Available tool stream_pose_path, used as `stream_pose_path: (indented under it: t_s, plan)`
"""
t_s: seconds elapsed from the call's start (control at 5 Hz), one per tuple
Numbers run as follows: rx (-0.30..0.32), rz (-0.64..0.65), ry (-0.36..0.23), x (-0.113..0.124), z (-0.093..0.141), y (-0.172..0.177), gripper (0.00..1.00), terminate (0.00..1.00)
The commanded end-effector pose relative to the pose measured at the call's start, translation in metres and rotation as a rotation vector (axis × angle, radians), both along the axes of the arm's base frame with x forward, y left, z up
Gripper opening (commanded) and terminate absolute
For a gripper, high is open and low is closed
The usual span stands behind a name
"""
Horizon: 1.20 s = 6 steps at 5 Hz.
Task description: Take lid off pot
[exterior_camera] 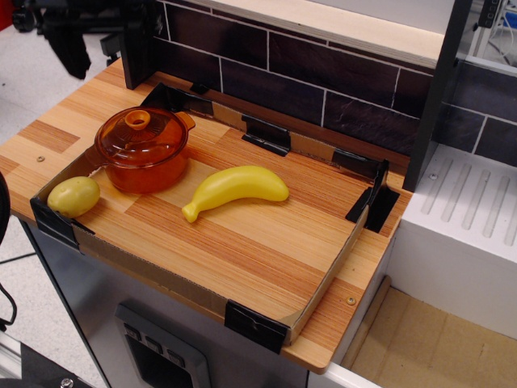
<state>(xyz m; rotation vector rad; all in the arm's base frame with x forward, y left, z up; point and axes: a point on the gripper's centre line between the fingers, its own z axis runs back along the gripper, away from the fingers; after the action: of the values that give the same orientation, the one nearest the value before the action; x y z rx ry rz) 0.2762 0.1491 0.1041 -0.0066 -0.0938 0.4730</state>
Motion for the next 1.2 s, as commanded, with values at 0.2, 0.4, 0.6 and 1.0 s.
stream_pose_path:
  t_s: [0.2, 0.4, 0.6, 1.0]
  plan:
    - [0.018, -0.018, -0.012, 0.001, -0.017, -0.014, 1.00, 0.00]
    - [0.019, -0.013, -0.016, 0.005, -0.024, -0.019, 1.00, 0.00]
    - [0.026, -0.010, -0.020, 0.007, -0.030, -0.020, 1.00, 0.00]
    - [0.039, -0.004, -0.012, 0.013, -0.038, -0.017, 1.00, 0.00]
